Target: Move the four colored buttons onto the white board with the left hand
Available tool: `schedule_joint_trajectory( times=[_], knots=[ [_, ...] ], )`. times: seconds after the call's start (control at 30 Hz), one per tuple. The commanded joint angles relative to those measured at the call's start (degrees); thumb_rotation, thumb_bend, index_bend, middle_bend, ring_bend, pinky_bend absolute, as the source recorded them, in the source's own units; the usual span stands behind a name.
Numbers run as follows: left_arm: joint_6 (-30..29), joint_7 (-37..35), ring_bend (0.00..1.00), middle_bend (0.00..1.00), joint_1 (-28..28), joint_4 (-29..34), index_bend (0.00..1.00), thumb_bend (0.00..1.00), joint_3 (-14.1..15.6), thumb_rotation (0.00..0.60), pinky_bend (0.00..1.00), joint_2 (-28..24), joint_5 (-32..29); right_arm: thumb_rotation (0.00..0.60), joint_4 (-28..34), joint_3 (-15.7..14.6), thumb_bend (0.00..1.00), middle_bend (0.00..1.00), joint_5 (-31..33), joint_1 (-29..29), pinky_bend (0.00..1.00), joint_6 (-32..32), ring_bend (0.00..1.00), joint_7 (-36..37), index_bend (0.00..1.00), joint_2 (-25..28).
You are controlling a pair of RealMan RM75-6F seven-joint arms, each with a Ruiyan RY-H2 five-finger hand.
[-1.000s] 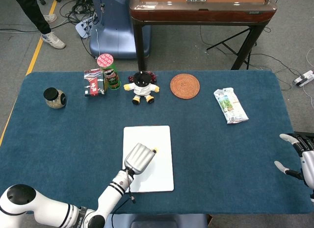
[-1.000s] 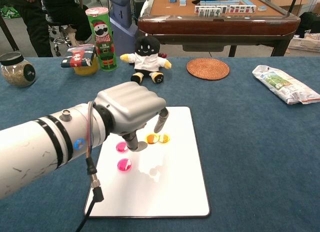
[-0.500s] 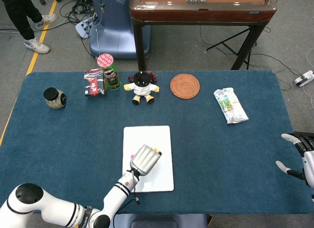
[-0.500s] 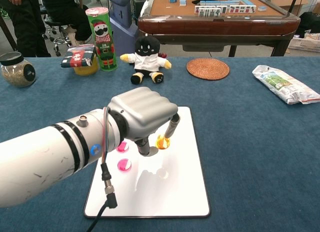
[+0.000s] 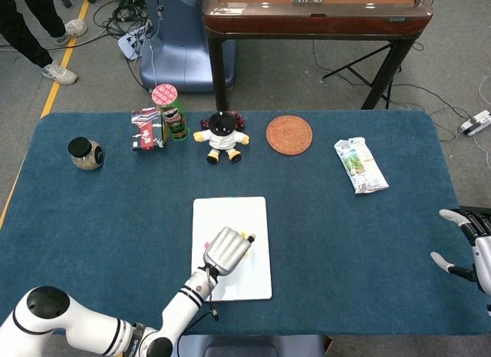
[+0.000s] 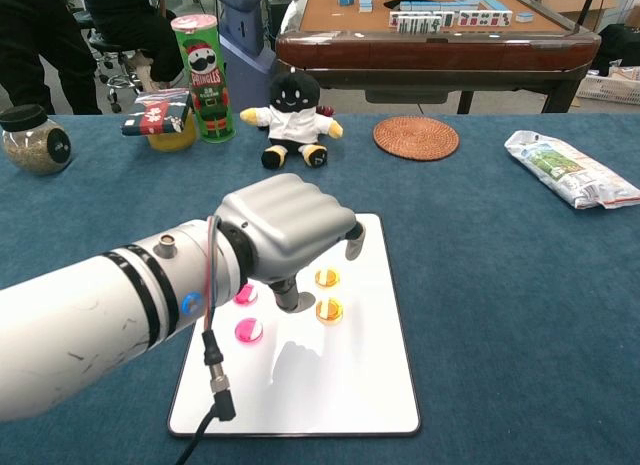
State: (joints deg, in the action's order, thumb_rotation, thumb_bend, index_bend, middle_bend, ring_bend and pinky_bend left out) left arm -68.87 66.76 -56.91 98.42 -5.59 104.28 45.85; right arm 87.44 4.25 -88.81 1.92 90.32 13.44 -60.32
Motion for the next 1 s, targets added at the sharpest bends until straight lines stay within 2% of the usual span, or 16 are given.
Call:
schedule_joint_trajectory(
  times=[0.03, 0.37, 0.5, 0.67, 0.77, 0.83, 0.93, 1.0],
  knots=[
    [-0.2, 0.0, 1.00, 1.00, 0.1, 0.2, 0.33, 0.32, 0.0, 0.600, 1.00, -0.2, -0.1, 0.600, 0.0, 0.0, 0.00, 0.26, 0.0, 0.0, 0.35, 0.0, 0.20, -0.1, 0.25, 0.0],
    [-3.9, -1.5, 1.00, 0.99, 2.5, 2.7, 0.32, 0.32, 1.7, 0.600, 1.00, -3.9, 2.5, 0.600, 0.1, 0.0, 0.00, 0.26, -0.1, 0.0, 0.35, -0.1, 0.20, -0.6, 0.25, -0.2],
    [-5.9, -3.7, 0.98, 0.91, 4.7, 4.0, 0.32, 0.32, 3.7, 0.600, 1.00, -6.8, 6.0, 0.600, 0.2, -0.1, 0.00, 0.26, -0.2, 0.1, 0.35, -0.2, 0.20, -1.1, 0.25, -0.3],
    [-8.6, -8.0, 0.74, 0.70, 8.6, 6.2, 0.30, 0.32, 6.6, 0.600, 0.97, -11.8, 10.7, 0.600, 0.4, -0.1, 0.00, 0.26, -0.1, 0.3, 0.35, -0.5, 0.20, -1.8, 0.25, -0.5],
    [-10.3, -10.7, 0.52, 0.47, 11.0, 7.2, 0.29, 0.32, 8.7, 0.600, 0.79, -15.2, 14.2, 0.600, 0.5, -0.1, 0.00, 0.26, -0.1, 0.4, 0.35, -0.8, 0.20, -2.4, 0.25, -0.6],
    [-11.7, -13.1, 0.41, 0.36, 13.0, 7.4, 0.28, 0.32, 10.0, 0.600, 0.67, -17.4, 16.8, 0.600, 0.6, -0.1, 0.00, 0.26, -0.2, 0.6, 0.35, -1.0, 0.20, -2.9, 0.25, -0.8],
    [-13.6, -17.1, 0.30, 0.27, 15.7, 6.9, 0.28, 0.32, 11.8, 0.600, 0.55, -20.2, 20.9, 0.600, 0.8, -0.2, 0.00, 0.26, -0.2, 0.8, 0.35, -1.3, 0.20, -3.8, 0.25, -1.0],
    [-15.5, -19.5, 0.27, 0.24, 17.6, 5.5, 0.28, 0.32, 13.0, 0.600, 0.49, -21.7, 24.6, 0.600, 0.9, -0.3, 0.00, 0.26, -0.3, 1.0, 0.35, -1.7, 0.20, -4.5, 0.25, -1.2]
  ],
)
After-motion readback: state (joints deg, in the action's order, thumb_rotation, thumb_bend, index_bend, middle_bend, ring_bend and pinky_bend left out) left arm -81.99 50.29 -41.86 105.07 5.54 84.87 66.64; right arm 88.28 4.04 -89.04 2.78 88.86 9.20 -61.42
